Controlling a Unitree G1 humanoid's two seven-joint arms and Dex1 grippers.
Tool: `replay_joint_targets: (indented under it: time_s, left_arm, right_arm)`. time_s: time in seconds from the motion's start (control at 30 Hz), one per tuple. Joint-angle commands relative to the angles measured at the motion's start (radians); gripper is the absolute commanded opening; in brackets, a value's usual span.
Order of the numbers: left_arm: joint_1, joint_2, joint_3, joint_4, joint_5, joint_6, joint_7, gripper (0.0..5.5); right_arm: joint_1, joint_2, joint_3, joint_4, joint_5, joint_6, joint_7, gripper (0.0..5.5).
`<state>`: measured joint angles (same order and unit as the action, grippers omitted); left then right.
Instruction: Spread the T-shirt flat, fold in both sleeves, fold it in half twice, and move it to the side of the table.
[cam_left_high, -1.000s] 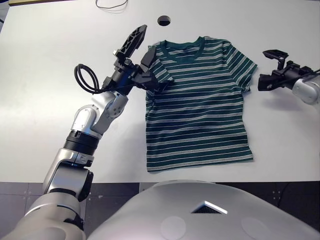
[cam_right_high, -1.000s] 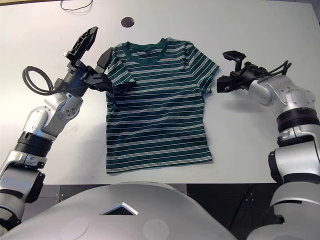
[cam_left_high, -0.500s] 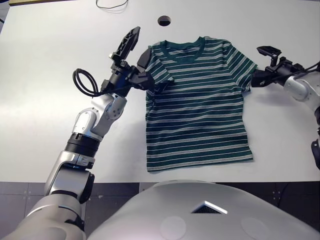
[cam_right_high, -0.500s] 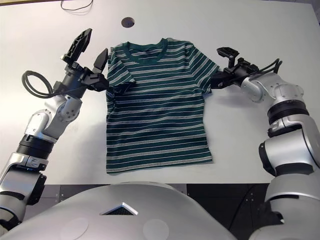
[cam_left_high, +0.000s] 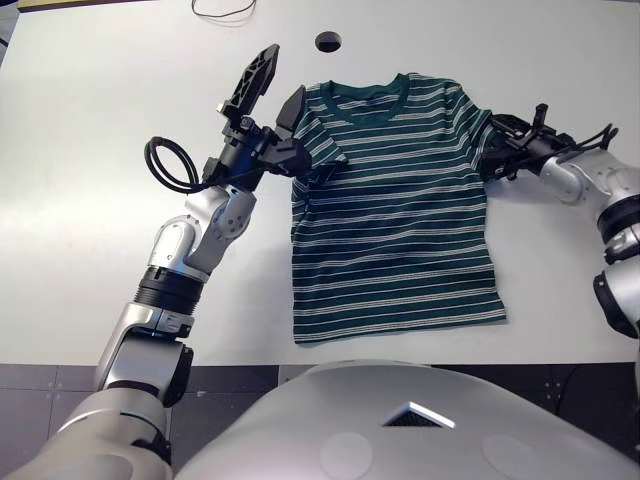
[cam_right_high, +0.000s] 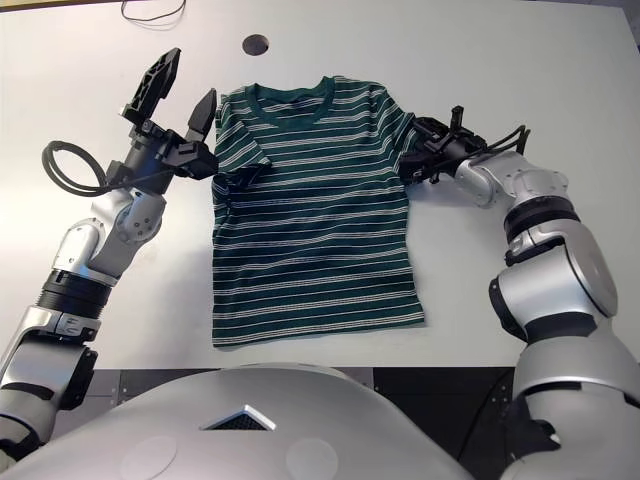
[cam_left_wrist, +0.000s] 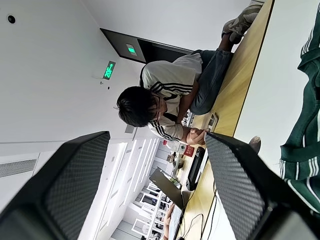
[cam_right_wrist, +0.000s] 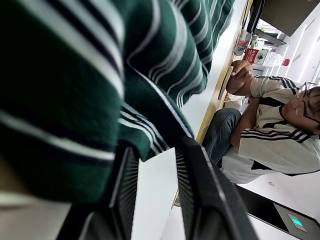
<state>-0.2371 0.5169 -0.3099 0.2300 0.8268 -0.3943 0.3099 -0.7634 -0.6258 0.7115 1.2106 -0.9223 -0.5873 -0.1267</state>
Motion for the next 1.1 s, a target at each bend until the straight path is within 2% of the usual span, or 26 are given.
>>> replay_joint_targets:
  time_s: [0.03, 0.13, 0.43, 0.63, 0.87, 1.1]
  left_arm:
    - [0.01, 0.002, 0.004, -0.015, -0.012, -0.003, -0.013, 3.54]
    - [0.015, 0.003, 0.008, -0.018, -0.014, -0.002, -0.013, 3.54]
    - [0.023, 0.009, 0.028, -0.017, -0.025, -0.003, 0.004, 3.54]
    - [0.031, 0.004, 0.046, -0.006, -0.026, -0.001, 0.019, 3.54]
    - [0.029, 0.006, 0.039, 0.017, -0.019, -0.008, 0.019, 3.54]
    - [0.021, -0.001, 0.029, 0.041, -0.017, -0.012, 0.02, 3.54]
  right_arm:
    - [0.039, 0.023, 0.024, 0.038, -0.013, 0.009, 0.011, 0.53]
    - [0.042, 0.014, 0.013, 0.046, 0.002, 0.019, -0.002, 0.13]
    - [0.073, -0.032, -0.048, -0.031, 0.074, -0.032, -0.07, 0.13]
    - [0.166, -0.094, -0.173, -0.262, 0.175, -0.063, -0.102, 0.13]
    - [0.236, -0.081, -0.227, -0.46, 0.188, -0.019, -0.073, 0.13]
    - [0.272, 0.025, -0.176, -0.643, 0.146, 0.002, 0.026, 0.13]
